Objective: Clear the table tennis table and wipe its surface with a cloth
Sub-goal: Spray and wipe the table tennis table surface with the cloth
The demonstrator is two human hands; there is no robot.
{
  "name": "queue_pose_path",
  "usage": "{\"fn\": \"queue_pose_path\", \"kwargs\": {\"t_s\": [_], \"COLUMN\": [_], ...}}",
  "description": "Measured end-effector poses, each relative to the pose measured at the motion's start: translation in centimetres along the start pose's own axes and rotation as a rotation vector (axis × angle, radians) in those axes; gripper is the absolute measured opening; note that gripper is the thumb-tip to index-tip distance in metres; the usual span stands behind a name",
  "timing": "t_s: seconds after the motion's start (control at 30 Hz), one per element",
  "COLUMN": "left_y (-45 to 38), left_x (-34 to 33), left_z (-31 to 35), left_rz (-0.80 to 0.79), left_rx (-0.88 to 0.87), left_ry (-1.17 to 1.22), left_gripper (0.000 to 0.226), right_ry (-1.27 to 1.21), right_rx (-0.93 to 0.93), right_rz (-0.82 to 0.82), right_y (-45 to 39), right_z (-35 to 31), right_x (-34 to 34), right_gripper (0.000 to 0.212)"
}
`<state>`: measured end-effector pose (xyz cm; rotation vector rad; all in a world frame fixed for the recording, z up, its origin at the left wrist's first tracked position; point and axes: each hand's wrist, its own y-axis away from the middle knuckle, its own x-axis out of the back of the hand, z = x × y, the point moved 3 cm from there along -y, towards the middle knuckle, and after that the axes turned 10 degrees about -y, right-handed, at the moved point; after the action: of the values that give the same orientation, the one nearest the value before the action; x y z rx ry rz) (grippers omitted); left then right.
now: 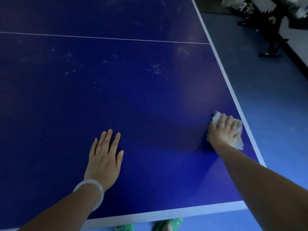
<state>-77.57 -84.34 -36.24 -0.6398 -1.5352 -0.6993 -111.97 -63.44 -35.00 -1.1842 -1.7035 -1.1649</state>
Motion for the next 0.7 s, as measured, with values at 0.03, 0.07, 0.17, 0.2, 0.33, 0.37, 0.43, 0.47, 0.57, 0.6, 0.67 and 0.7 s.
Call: {"fn": "queue_pose_path", "kwargs": {"t_s": [0.03, 0.07, 0.17, 0.2, 0.33, 0.37, 0.43, 0.47, 0.57, 0.6, 0.67, 0.7], "left_y": [0.0, 0.0, 0.0, 0.0, 0.0, 0.1, 0.1, 0.1, 0.0, 0.0, 0.0, 0.1], "left_x": [0.0, -0.1, -0.2, -0.2, -0.4, -0.4, -0.4, -0.4, -0.5, -0.5, -0.4, -0.3], "left_z": [0.0, 0.0, -0.1, -0.1, -0.3, -0.3, -0.2, -0.2, -0.1, -0.1, -0.2, -0.3], "left_rz": [-0.002, -0.002, 0.004, 0.007, 0.008, 0.006, 0.002, 0.002, 0.01, 0.012, 0.01, 0.01], "left_rx": [0.001, 0.004, 0.008, 0.009, 0.01, 0.011, 0.008, 0.008, 0.009, 0.005, -0.005, -0.009], "left_ry": [0.002, 0.0, -0.006, -0.001, 0.002, -0.003, -0.009, -0.005, 0.002, -0.002, 0.01, 0.019], "left_gripper": [0.061, 0.061, 0.061, 0.06, 0.06, 0.06, 0.061, 0.061, 0.059, 0.058, 0.059, 0.06], "right_ry": [0.043, 0.113, 0.232, 0.23, 0.326, 0.325, 0.221, 0.112, 0.048, 0.059, 0.088, 0.11], "right_rx": [0.079, 0.21, 0.691, 0.818, 0.98, 0.855, 0.415, 0.241, 0.159, 0.21, 0.382, 0.492], "right_rz": [-0.032, -0.051, -0.091, -0.118, -0.174, -0.13, -0.039, 0.004, 0.124, 0.127, 0.095, 0.072], "right_y": [0.7, 2.0, 9.6, 11.7, 10.8, 8.8, 5.7, 5.5, 9.4, 11.7, 16.9, 19.6], "right_z": [-2.2, -4.4, -8.5, -8.3, -3.9, -2.2, 1.7, 3.2, 2.9, 1.7, -1.1, -2.3], "right_x": [-1.1, -2.4, -6.5, -7.3, -5.5, -4.4, -2.0, -1.2, -2.2, -3.2, -5.8, -7.3], "right_gripper": [0.062, 0.063, 0.062, 0.062, 0.058, 0.057, 0.056, 0.057, 0.062, 0.065, 0.065, 0.062]}}
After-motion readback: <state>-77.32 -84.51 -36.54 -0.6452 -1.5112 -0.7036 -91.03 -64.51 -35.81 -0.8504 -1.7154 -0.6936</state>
